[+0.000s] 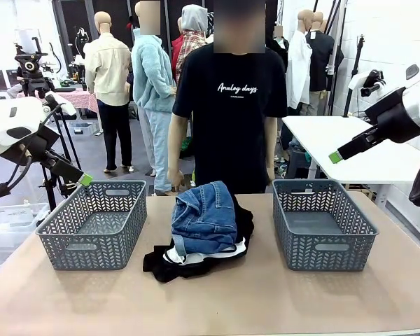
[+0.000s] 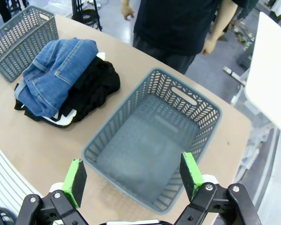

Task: Sort the tops and bottoms.
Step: Lift clothes from the center of the table with your left hand.

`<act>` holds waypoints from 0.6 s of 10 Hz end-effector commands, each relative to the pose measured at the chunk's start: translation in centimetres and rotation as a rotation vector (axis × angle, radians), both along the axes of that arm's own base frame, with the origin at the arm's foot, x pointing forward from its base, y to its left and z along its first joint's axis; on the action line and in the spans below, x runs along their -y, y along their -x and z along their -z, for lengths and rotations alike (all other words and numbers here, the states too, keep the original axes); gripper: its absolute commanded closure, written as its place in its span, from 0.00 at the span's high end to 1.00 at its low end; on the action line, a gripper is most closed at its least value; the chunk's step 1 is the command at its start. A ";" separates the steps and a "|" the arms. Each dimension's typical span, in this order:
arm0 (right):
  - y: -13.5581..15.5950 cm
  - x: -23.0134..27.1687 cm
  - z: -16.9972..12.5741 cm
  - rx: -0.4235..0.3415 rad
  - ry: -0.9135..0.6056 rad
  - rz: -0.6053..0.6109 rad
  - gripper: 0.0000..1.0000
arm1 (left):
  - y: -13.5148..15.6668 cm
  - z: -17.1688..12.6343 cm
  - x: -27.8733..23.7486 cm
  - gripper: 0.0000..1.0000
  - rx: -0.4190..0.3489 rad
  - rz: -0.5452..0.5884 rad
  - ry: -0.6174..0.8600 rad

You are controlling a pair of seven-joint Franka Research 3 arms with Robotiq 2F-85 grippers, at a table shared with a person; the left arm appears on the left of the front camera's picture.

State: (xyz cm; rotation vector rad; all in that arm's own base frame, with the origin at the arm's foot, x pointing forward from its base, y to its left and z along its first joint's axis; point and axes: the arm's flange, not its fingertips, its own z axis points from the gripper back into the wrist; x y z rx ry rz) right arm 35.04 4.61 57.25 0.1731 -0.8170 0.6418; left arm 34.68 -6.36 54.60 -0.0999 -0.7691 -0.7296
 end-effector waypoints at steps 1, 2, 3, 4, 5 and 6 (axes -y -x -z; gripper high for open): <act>0.0 -0.2 0.4 -0.002 -0.006 -0.002 1.00 | 0.1 0.0 -0.1 1.00 -0.001 0.001 -0.001; 0.0 -0.2 0.4 -0.002 -0.006 -0.002 1.00 | 0.1 0.0 -0.1 1.00 -0.001 0.001 -0.001; 0.0 -0.2 0.4 -0.002 -0.006 -0.002 1.00 | 0.1 0.0 -0.1 1.00 -0.001 0.001 -0.001; 0.0 -0.2 0.4 -0.002 -0.006 -0.002 1.00 | 0.1 0.0 -0.1 1.00 -0.001 0.001 -0.001; 0.0 -0.2 0.4 -0.002 -0.006 -0.002 1.00 | 0.1 0.0 -0.1 1.00 -0.001 0.001 -0.001; 0.0 -0.2 0.4 -0.002 -0.006 -0.002 1.00 | 0.1 0.0 -0.1 1.00 -0.001 0.001 -0.001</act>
